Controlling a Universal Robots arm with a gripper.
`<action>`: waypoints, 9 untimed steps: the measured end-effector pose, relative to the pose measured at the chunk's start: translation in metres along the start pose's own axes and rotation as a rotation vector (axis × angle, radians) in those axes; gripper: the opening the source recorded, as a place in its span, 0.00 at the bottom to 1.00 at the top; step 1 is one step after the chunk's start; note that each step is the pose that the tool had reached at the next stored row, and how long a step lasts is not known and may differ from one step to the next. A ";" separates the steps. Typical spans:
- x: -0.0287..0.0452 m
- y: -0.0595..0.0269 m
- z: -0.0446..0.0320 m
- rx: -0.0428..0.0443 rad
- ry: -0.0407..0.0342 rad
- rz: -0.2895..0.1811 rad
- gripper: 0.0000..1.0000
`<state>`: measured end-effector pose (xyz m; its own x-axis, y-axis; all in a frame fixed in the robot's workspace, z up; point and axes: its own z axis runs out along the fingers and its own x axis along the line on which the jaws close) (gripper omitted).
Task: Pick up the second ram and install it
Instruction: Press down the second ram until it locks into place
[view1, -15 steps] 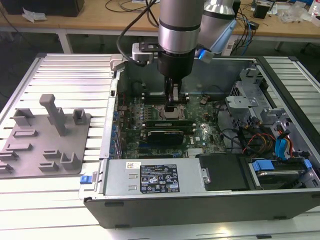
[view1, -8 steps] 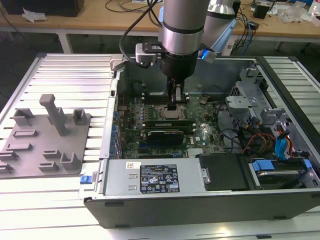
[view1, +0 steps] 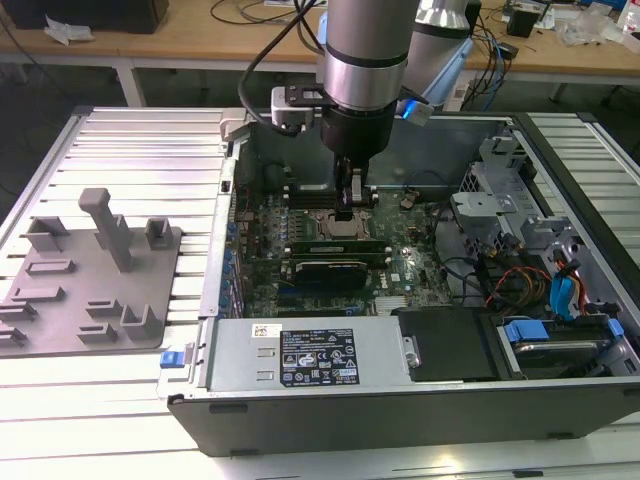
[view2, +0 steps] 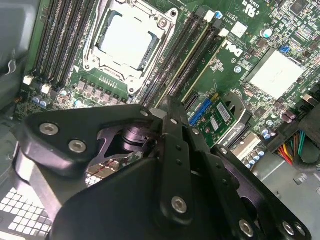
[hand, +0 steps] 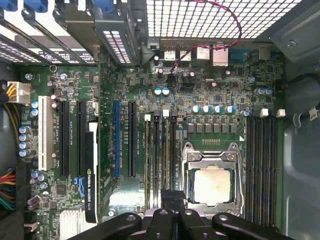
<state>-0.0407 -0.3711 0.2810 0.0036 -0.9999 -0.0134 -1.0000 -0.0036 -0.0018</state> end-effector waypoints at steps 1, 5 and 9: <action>0.0000 0.0000 0.0000 0.0000 -0.0001 0.000 0.08; 0.0000 0.0000 0.0000 0.0000 -0.0002 0.000 0.08; 0.0001 -0.0067 0.0000 0.0000 -0.0001 0.000 0.08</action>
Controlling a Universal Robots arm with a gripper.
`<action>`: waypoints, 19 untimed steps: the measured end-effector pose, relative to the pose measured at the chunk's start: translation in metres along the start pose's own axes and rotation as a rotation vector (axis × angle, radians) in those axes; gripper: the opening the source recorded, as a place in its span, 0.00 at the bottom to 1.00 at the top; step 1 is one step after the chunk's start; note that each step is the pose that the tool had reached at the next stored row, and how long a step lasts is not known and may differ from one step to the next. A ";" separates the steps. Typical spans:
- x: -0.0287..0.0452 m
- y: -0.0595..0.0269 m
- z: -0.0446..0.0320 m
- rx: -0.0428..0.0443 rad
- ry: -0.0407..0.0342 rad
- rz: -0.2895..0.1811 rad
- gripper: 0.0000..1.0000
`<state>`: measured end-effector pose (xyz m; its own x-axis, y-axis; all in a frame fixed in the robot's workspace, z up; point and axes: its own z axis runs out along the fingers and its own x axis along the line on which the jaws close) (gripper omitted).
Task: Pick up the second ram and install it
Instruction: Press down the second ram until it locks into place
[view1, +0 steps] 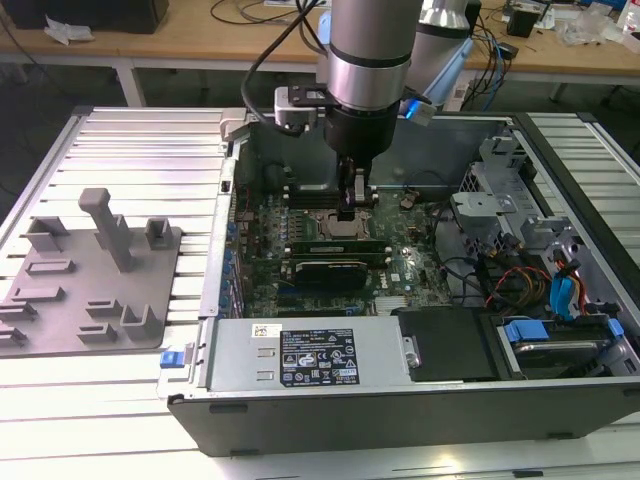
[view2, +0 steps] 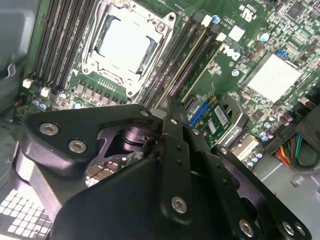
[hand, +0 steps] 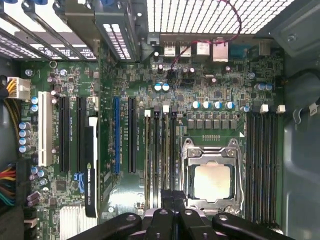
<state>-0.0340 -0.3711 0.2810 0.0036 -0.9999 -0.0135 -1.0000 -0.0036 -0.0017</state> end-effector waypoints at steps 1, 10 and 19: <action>0.0000 -0.0032 0.0000 0.0000 0.0000 0.000 0.08; -0.0002 -0.0318 0.0104 0.0000 -0.0040 0.001 0.08; -0.0002 -0.0361 0.0175 0.0001 -0.0074 0.001 0.08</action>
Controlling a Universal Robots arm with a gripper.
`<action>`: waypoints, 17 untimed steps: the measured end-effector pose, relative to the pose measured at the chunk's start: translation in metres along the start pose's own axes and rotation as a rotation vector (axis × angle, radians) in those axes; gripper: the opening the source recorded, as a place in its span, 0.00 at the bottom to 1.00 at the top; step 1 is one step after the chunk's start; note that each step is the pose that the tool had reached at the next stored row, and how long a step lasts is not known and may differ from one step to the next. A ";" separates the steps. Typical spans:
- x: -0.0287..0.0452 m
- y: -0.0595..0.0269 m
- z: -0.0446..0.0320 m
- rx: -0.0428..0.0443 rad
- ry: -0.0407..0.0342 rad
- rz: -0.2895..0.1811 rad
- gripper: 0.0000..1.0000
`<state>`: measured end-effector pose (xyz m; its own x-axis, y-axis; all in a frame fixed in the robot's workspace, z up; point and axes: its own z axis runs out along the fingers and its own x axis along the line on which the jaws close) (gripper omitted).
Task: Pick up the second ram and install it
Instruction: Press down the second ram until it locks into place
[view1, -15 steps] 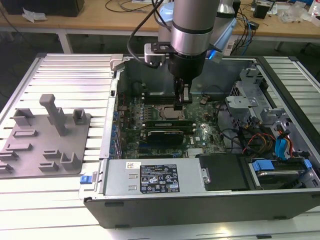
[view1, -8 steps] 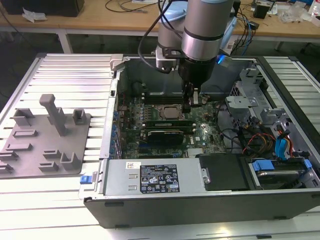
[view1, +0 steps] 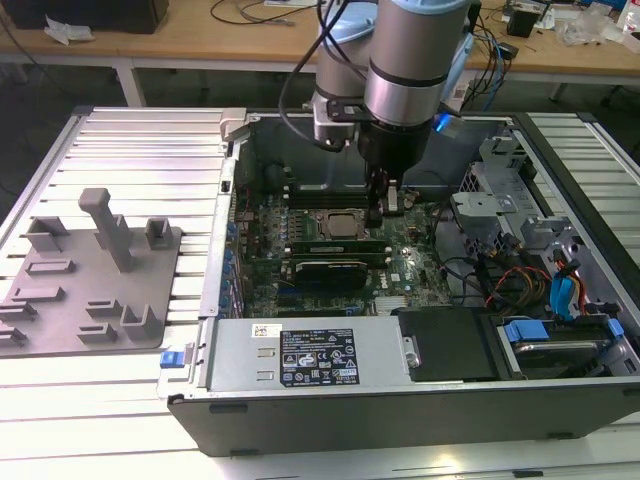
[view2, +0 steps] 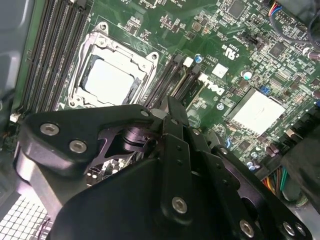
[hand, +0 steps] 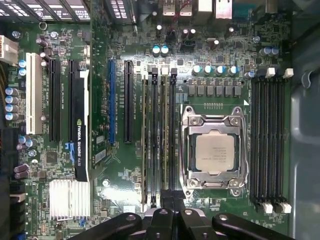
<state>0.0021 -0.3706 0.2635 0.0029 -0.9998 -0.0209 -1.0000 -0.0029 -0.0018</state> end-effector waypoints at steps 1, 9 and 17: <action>0.0001 -0.0003 0.0017 -0.0001 0.0001 0.000 0.08; 0.0004 -0.0094 0.0140 -0.0001 0.0003 0.001 0.08; 0.0005 -0.0146 0.0238 0.0010 0.0004 0.055 0.08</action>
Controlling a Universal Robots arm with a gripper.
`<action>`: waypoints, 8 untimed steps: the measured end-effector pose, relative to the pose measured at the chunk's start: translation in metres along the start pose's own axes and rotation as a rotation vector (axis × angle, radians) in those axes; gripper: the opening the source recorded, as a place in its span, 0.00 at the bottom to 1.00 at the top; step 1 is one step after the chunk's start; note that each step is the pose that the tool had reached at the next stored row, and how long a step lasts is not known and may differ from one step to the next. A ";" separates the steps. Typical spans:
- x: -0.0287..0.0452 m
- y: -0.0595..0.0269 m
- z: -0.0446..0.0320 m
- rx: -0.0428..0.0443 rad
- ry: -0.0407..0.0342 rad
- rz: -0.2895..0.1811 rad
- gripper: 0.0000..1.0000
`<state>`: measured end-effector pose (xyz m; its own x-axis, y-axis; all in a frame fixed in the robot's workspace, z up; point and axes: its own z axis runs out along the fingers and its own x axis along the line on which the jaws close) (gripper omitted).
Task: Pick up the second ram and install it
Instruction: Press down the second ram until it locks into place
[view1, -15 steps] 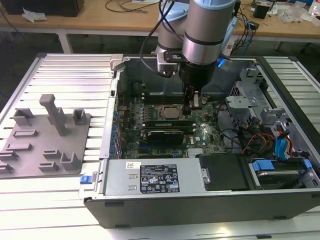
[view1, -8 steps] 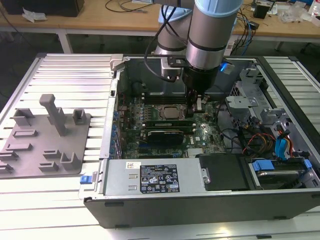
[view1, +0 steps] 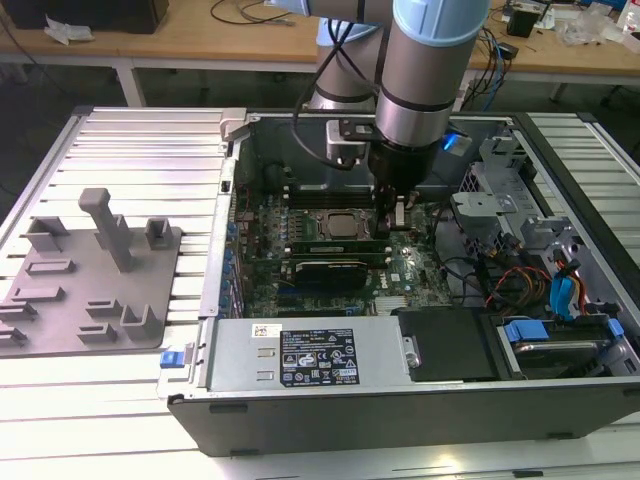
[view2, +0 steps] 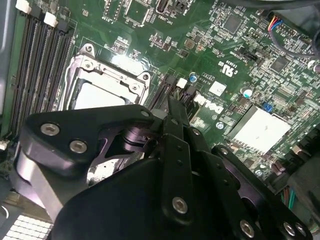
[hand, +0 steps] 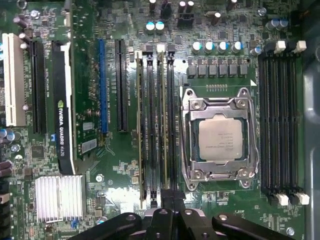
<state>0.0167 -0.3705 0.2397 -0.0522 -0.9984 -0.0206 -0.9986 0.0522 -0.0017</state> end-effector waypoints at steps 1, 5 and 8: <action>-0.0002 0.0001 0.0005 0.0001 -0.0004 0.005 0.08; -0.0003 0.0001 0.0026 0.0000 -0.0056 0.006 0.08; -0.0002 0.0001 0.0051 -0.0002 -0.0056 0.006 0.08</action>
<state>0.0167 -0.3702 0.2346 -0.0580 -0.9980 -0.0262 -0.9983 0.0580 -0.0014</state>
